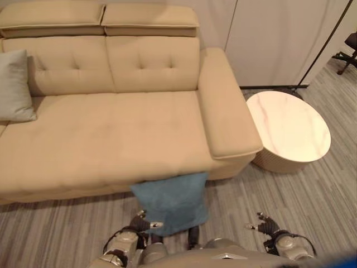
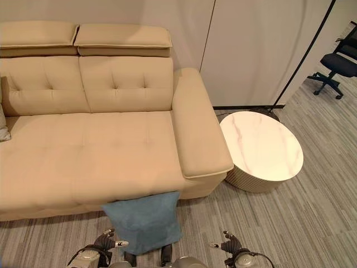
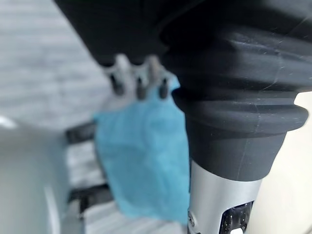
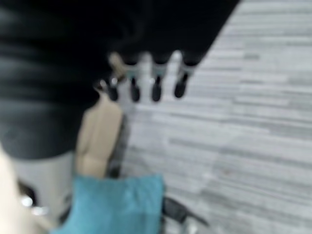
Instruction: Pick up all the scattered cushions and arrange them neatly on the sofa.
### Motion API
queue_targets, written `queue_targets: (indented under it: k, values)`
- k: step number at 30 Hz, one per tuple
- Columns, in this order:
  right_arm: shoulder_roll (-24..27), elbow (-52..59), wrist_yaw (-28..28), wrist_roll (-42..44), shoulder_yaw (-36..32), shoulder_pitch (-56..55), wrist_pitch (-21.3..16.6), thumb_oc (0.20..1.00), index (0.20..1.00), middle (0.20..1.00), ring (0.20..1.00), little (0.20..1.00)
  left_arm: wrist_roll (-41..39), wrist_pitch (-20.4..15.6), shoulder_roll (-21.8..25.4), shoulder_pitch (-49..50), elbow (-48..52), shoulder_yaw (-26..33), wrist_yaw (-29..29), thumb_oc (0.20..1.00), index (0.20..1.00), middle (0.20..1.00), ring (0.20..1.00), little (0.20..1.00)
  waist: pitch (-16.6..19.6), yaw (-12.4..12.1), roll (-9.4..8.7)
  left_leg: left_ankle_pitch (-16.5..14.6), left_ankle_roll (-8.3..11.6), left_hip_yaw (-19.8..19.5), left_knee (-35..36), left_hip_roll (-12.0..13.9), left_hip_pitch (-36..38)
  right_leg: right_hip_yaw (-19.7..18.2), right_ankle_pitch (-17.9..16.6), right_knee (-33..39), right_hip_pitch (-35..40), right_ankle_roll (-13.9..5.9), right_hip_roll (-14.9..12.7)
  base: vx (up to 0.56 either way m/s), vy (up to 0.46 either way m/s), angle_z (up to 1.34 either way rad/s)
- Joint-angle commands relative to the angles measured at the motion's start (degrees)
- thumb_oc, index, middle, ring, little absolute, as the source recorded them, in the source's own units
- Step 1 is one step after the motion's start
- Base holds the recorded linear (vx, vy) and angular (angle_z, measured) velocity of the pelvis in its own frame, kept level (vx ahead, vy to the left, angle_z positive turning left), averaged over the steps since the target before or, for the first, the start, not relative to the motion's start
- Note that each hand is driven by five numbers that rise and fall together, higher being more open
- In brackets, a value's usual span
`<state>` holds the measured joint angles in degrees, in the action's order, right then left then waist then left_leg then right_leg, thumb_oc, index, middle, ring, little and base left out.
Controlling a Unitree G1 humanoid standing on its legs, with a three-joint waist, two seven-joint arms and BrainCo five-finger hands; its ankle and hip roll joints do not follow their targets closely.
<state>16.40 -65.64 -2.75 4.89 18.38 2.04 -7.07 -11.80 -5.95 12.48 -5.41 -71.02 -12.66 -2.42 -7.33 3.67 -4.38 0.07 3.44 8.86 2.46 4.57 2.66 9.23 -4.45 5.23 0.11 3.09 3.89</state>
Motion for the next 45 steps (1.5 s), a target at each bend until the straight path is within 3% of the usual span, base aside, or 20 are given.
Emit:
queue_targets:
  k: [1,6,7,12,14,21,25,28,38,45]
  values:
    - [-0.4,0.8,-0.4,0.0,-0.1,1.7,-0.9,1.0,1.0,1.0,1.0,1.0,1.2,-1.4,1.4,0.5,-1.2,-0.4,0.1,1.0,1.0,1.0,1.0,1.0,1.0,-1.3,-1.92,-1.7,-0.34,0.8,-3.5,-3.6,-1.7,0.4,0.5,-5.4,-3.1,-10.37,-8.1,-0.04,0.136,-0.02]
    - [-1.5,1.7,-0.3,-0.7,0.6,3.4,-0.8,1.0,1.0,1.0,1.0,1.0,1.0,-1.6,2.6,0.6,-1.4,0.6,-0.4,1.0,1.0,1.0,1.0,1.0,-0.9,-1.8,-1.96,-1.5,-2.02,1.6,-2.6,-4.4,-1.6,-2.8,-0.6,-11.2,-7.8,-13.08,-9.7,-0.14,0.143,-0.37]
    - [-1.6,1.6,-0.1,-0.5,0.5,3.4,-0.9,1.0,1.0,1.0,1.0,1.0,1.1,-1.7,2.9,0.5,-1.6,0.5,-0.2,1.0,1.0,1.0,1.0,1.0,-1.0,-1.6,-1.68,-1.2,-2.22,1.3,-2.6,-4.2,-2.0,-4.7,0.5,-13.0,-7.7,-12.81,-9.4,-0.11,0.051,-0.36]
    - [-1.5,1.1,-0.1,-0.4,0.2,2.6,-1.0,1.0,1.0,1.0,1.0,1.0,1.4,-1.7,3.2,0.5,-1.8,0.2,0.0,1.0,1.0,1.0,1.0,1.0,0.4,-2.3,-1.66,-0.3,-1.49,1.4,-1.5,-3.8,-2.6,-3.5,1.6,-10.5,-4.0,-12.59,-10.9,-0.05,-0.032,0.04]
    - [-1.3,1.5,-0.2,-0.3,0.2,2.5,-1.1,1.0,1.0,1.0,1.0,1.0,1.1,-1.7,3.2,0.5,-1.9,0.8,0.0,1.0,1.0,1.0,1.0,1.0,1.2,-2.6,-1.94,0.8,-0.47,1.4,-1.0,-3.2,-3.1,-2.5,2.1,-6.9,-2.4,-12.4,-10.6,-0.02,-0.077,-0.03]
    - [-0.4,4.2,-0.5,1.0,0.2,1.8,-1.8,1.0,1.0,1.0,1.0,1.0,0.6,-1.6,3.0,0.4,-1.4,0.8,-0.3,1.0,1.0,1.0,1.0,1.0,0.0,-2.4,-1.43,2.7,0.83,-0.5,-0.6,-1.8,-4.5,-1.9,3.2,-5.4,-1.7,-10.78,-8.7,-0.07,-0.131,0.26]
    - [0.8,4.6,-0.8,2.0,0.0,1.9,-1.9,1.0,1.0,1.0,1.0,1.0,0.0,-1.7,2.2,-0.8,-0.8,-0.3,-0.5,1.0,1.0,1.0,1.0,1.0,-2.7,-1.9,-1.42,1.8,1.98,-1.7,-8.7,-0.9,-8.7,0.0,4.0,-6.2,-2.1,-9.23,-8.4,-0.1,-0.104,0.4]
    - [0.9,3.7,-0.7,2.2,0.0,2.0,-1.8,1.0,1.0,1.0,1.0,1.0,-0.1,-1.7,1.6,-1.1,-0.7,-1.2,-0.5,1.0,1.0,1.0,1.0,1.0,-2.6,-1.5,-1.59,0.4,1.55,-1.2,-10.1,-1.4,-8.4,0.8,4.1,-7.1,-2.4,-8.86,-8.4,-0.03,-0.028,0.4]
    - [-0.3,1.6,-0.7,1.8,-0.1,2.4,-1.4,1.0,1.0,1.0,1.0,1.0,-0.1,-2.1,1.6,-1.1,0.2,-1.8,-0.5,1.0,1.0,1.0,1.0,1.0,-1.1,-1.1,-0.81,0.7,-0.11,-0.4,-3.9,-2.4,-6.0,-1.0,3.5,-8.2,-4.1,-10.21,-9.2,0.03,0.061,-0.04]
    - [-0.8,2.5,-1.5,3.1,-0.2,4.3,-1.8,1.0,1.0,1.0,1.0,1.0,-2.3,-2.7,2.5,-1.9,0.9,-0.2,-2.2,1.0,1.0,1.0,1.0,1.0,-2.8,-1.9,-0.91,0.0,-0.71,0.6,-4.9,-3.0,-7.3,-2.1,3.1,-9.3,-6.3,-10.72,-10.1,-0.02,0.05,-0.06]
